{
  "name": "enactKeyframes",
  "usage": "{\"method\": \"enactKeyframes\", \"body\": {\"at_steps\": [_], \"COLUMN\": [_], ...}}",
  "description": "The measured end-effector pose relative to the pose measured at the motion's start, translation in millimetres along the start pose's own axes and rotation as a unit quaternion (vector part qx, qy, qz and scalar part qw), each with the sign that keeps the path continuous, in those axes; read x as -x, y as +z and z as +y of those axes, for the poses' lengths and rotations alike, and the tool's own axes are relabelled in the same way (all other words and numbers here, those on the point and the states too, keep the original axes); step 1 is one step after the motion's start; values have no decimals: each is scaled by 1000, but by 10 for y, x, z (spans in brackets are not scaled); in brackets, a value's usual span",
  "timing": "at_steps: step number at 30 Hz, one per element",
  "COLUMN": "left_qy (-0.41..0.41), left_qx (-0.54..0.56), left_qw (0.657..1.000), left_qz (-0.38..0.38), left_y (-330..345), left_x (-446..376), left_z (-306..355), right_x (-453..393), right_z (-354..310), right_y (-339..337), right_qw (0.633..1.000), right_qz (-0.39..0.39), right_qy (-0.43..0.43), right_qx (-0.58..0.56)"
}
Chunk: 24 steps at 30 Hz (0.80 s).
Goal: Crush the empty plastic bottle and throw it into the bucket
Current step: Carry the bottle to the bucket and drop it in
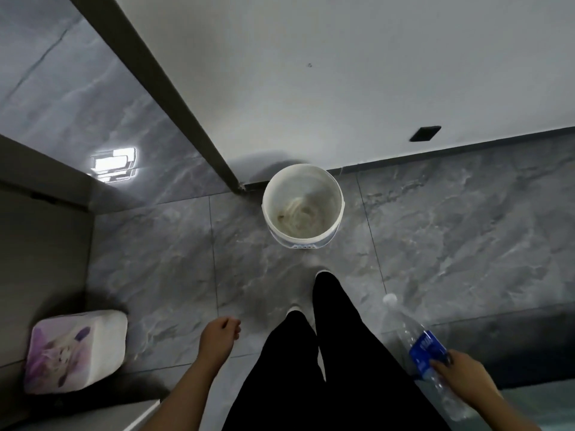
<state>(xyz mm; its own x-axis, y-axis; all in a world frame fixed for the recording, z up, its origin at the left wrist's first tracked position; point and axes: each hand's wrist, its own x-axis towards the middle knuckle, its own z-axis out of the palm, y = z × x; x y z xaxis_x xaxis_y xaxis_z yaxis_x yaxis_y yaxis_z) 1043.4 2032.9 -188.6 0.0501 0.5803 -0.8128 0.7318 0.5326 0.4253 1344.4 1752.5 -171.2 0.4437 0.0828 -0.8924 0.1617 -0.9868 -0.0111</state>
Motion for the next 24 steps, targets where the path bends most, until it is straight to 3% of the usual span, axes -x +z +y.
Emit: {"method": "enactKeyframes", "body": {"at_steps": [9, 16, 20, 24], "left_qy": [33, 10, 39, 91], "left_qx": [-17, 94, 40, -113], "left_qw": [997, 993, 995, 981], "left_qz": [66, 71, 80, 132], "left_y": [490, 726, 887, 1079], "left_x": [-824, -1980, -2751, -3448], "left_z": [977, 1352, 1387, 1403], "right_x": [-953, -1669, -2178, -2758], "right_z": [-1368, -2404, -2846, -3227], "right_y": [-854, -965, -779, -480], "right_qw": [992, 980, 971, 962], "right_qz": [21, 12, 0, -16], "right_qy": [-111, -165, -179, -180], "right_qx": [-47, -107, -156, -206]}}
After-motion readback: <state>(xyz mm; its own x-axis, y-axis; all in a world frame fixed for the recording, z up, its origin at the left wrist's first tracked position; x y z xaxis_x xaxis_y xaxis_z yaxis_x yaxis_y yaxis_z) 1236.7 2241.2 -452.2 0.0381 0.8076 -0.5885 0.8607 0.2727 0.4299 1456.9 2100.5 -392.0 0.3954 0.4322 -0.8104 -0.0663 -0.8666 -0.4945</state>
